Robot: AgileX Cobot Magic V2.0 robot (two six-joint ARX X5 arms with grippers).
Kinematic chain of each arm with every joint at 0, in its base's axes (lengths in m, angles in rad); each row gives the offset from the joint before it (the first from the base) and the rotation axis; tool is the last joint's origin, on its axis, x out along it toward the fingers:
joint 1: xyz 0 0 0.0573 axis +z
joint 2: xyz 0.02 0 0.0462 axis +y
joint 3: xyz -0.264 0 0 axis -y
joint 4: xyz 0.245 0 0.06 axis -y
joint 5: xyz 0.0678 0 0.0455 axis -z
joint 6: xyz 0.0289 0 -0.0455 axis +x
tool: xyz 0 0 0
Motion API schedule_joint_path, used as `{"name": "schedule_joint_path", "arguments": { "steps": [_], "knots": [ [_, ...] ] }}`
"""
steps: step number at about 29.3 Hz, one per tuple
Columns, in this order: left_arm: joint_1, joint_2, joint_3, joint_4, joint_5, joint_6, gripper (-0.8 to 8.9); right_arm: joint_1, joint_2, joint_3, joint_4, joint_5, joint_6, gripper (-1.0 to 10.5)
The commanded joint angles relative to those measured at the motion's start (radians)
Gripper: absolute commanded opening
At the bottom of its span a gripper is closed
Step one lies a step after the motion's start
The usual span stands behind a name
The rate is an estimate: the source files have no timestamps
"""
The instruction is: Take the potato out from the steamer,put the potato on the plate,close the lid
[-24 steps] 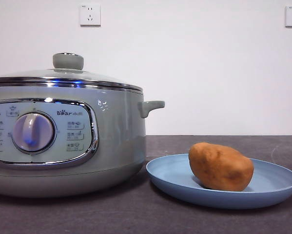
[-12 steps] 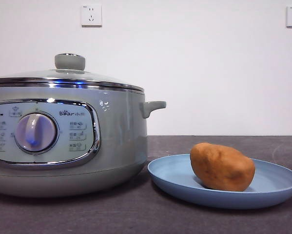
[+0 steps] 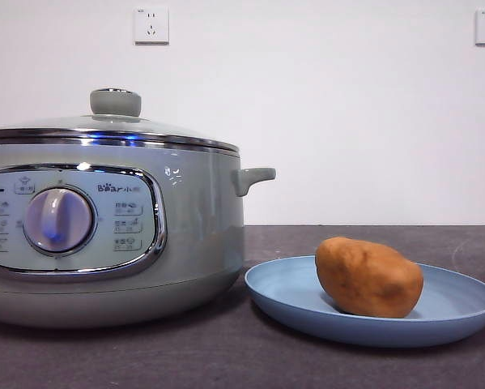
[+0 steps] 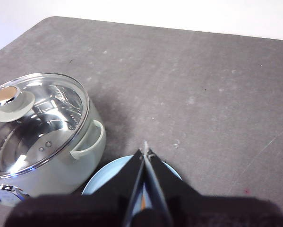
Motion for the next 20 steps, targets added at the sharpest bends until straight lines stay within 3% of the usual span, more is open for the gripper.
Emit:
{"name": "schedule_joint_path", "arguments": {
  "steps": [1,6,13,20],
  "knots": [
    [0.025,-0.06,-0.099,0.06,0.008,-0.051,-0.04,0.0,-0.001,0.0,0.006,0.003,-0.008,0.0],
    [0.042,-0.161,-0.209,0.068,0.007,-0.076,-0.04,0.0,-0.002,0.0,0.006,0.003,-0.008,0.0],
    [0.057,-0.19,-0.232,0.055,0.004,-0.072,-0.04,0.0,-0.001,0.0,0.006,0.003,-0.008,0.0],
    [0.079,-0.19,-0.233,-0.169,-0.017,-0.072,-0.04,0.0,-0.001,0.0,0.006,0.003,-0.008,0.0]
  ]
}}
